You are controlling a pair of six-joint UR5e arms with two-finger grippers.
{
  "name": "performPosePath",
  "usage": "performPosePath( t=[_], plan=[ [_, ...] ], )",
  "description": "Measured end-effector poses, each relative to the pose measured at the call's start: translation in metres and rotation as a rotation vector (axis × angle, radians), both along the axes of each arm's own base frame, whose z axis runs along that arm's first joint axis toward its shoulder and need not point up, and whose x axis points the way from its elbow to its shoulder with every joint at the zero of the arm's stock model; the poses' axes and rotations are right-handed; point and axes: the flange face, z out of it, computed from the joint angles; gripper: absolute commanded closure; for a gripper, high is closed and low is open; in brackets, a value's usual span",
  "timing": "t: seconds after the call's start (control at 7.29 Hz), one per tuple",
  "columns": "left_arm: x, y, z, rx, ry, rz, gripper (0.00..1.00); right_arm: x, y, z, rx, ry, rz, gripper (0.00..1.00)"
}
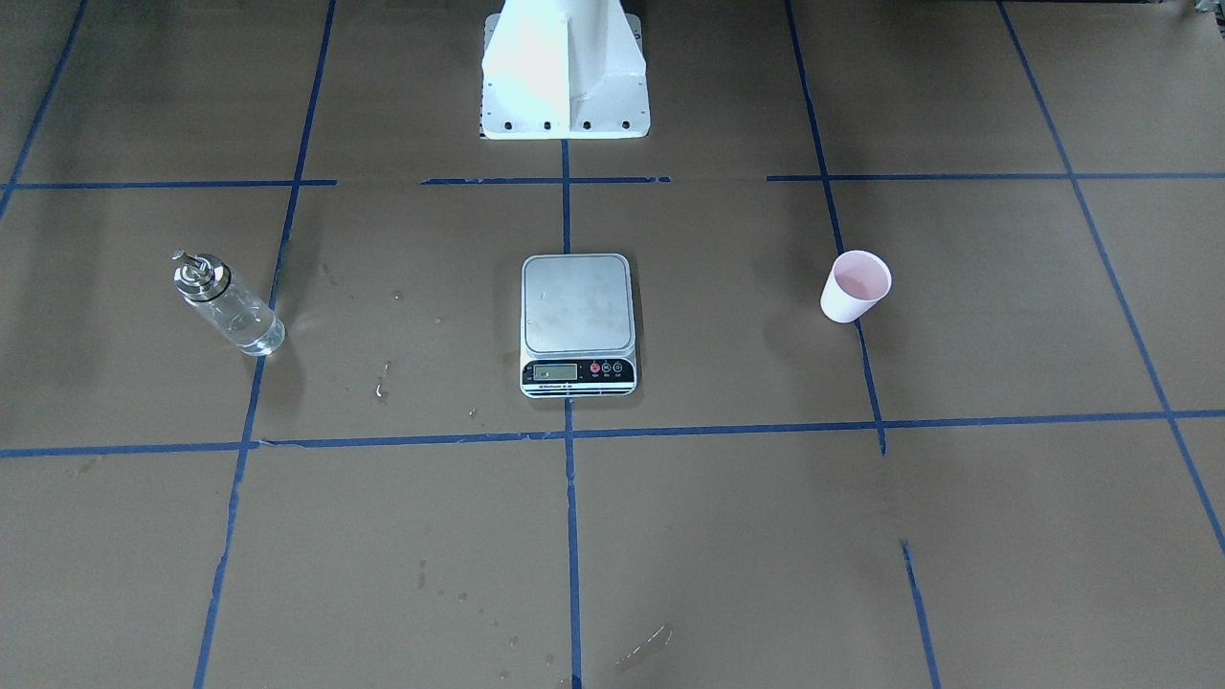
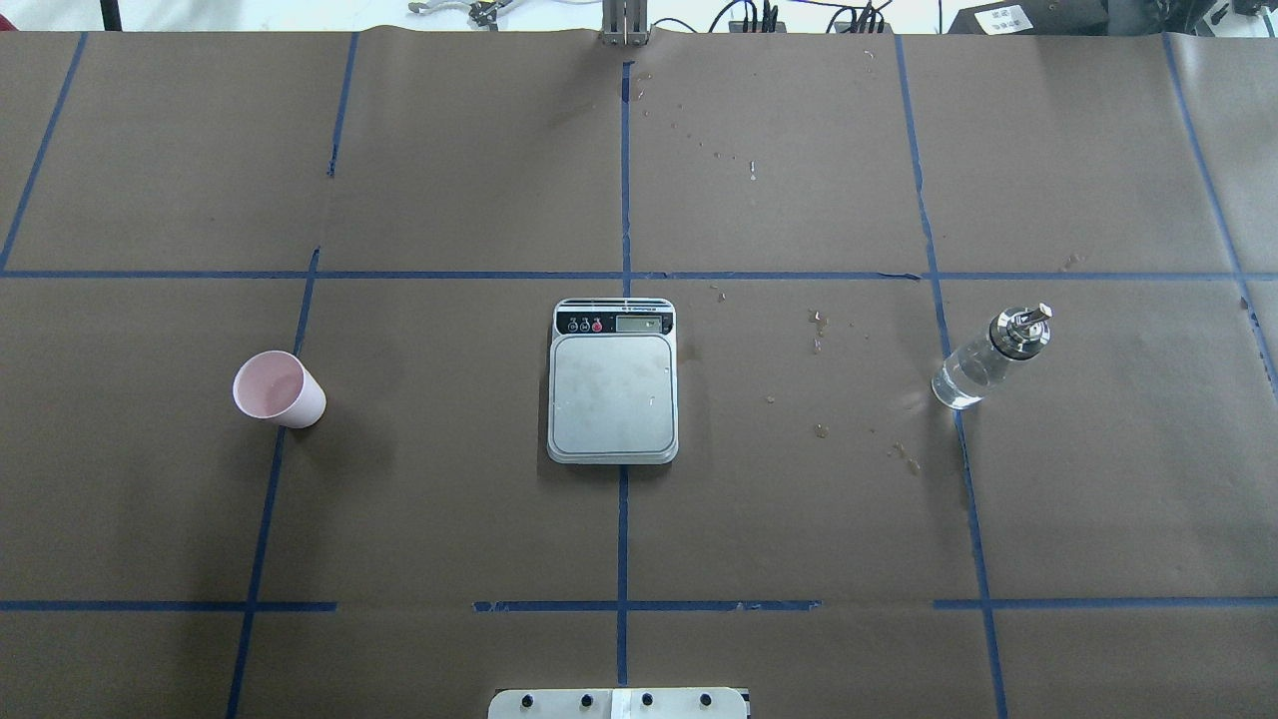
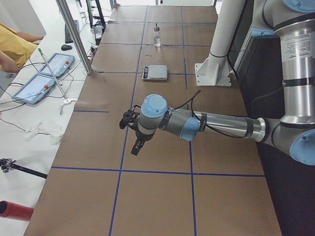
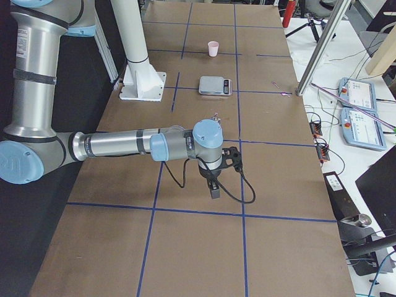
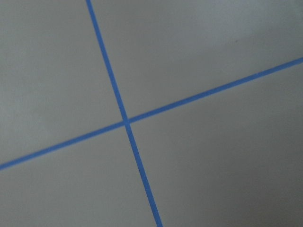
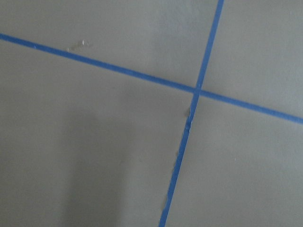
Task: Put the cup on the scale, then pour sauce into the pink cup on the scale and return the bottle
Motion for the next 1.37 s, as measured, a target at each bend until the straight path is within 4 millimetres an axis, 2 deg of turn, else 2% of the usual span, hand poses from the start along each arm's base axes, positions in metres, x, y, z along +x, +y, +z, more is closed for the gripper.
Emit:
performPosePath(
  t=[0.27, 0.41, 0.69, 0.82, 0.96, 1.1, 1.37],
  plan=[
    [0.007, -0.037, -0.054, 0.224, 0.017, 0.016, 0.00, -0.003, -0.026, -0.017, 0.076, -0.018, 0.001, 0.00],
    [0.023, -0.052, -0.071, 0.265, 0.042, 0.044, 0.00, -0.005, -0.032, -0.020, 0.084, -0.034, -0.002, 0.00],
    [0.059, -0.068, -0.108, 0.256, 0.118, 0.049, 0.00, -0.007, -0.034, -0.024, 0.087, -0.072, -0.012, 0.00],
    [0.084, -0.068, -0.126, 0.252, 0.150, 0.056, 0.00, -0.008, -0.034, -0.026, 0.092, -0.079, -0.014, 0.00],
    [0.109, -0.067, -0.133, 0.214, 0.174, 0.046, 0.00, -0.008, -0.034, -0.028, 0.096, -0.081, -0.015, 0.00],
    [0.130, -0.061, -0.131, 0.164, 0.170, -0.005, 0.00, -0.008, -0.034, -0.028, 0.095, -0.081, -0.015, 0.00],
    [0.187, -0.027, -0.130, 0.056, 0.162, -0.129, 0.01, -0.008, -0.033, -0.025, 0.092, -0.079, -0.015, 0.00]
  ],
)
